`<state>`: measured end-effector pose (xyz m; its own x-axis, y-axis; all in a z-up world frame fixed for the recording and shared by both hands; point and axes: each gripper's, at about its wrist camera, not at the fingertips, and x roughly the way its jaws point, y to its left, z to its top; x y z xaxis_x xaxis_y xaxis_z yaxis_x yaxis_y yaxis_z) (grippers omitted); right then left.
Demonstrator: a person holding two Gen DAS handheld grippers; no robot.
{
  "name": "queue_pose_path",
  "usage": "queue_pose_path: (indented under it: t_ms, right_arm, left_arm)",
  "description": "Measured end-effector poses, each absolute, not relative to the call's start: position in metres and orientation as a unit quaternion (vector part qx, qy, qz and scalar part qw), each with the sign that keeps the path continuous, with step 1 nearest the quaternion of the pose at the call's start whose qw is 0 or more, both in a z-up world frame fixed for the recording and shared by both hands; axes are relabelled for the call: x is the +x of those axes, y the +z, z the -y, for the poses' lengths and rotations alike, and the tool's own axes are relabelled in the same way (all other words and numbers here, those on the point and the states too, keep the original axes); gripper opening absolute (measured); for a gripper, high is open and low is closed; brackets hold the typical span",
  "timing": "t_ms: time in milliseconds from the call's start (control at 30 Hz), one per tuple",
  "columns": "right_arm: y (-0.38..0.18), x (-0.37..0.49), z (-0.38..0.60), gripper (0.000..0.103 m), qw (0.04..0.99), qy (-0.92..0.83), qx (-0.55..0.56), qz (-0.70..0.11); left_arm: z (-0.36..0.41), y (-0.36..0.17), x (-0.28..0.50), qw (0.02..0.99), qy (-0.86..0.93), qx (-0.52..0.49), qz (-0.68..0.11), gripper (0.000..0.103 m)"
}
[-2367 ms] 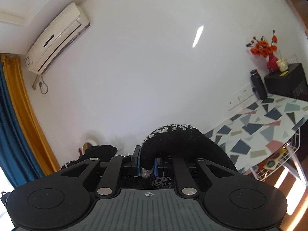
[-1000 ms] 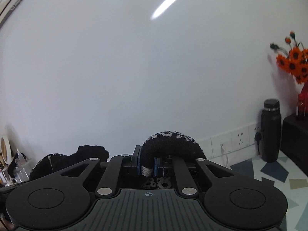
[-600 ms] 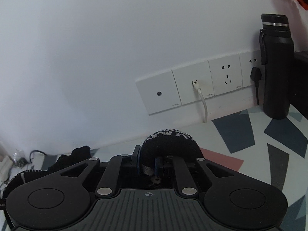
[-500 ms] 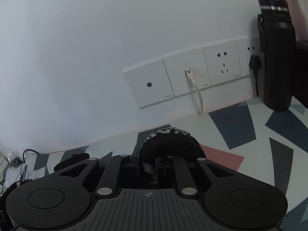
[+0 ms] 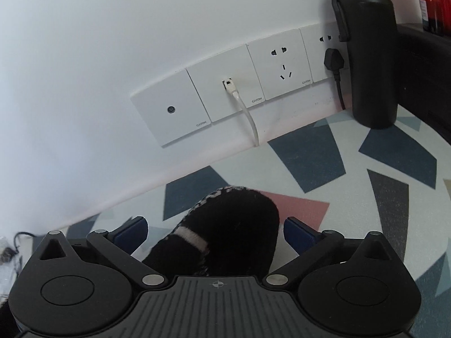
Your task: Fold clothes
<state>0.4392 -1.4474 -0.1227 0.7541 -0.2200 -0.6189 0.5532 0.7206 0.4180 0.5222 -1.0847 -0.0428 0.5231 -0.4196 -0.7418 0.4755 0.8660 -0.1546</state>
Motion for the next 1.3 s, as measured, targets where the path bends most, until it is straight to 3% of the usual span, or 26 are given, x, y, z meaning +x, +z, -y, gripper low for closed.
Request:
queue_pose_path:
  t_ms: [433,700,1000,1300]
  right_arm:
    - [-0.053,0.325,1.369,0.102,0.892,-0.246,0.278,-0.257]
    - [-0.070,0.235,1.296,0.102,0.878,-0.263,0.262,-0.301]
    - [-0.111,0.215,1.200,0.100,0.872,-0.193,0.226,-0.388]
    - [-0.076,0.147,1.213,0.100,0.858,-0.256,0.292,-0.337]
  left_arm:
    - [1.002,-0.026,0.472,0.873,-0.297,-0.006,-0.387,0.096]
    - [0.945,-0.065,0.419,0.842,-0.360,0.009,-0.402,0.096]
    - [0.939,-0.103,0.394,0.808,-0.379,0.054,-0.448,0.096]
    - [0.927,-0.100,0.388,0.802,-0.395,0.079,-0.442,0.096]
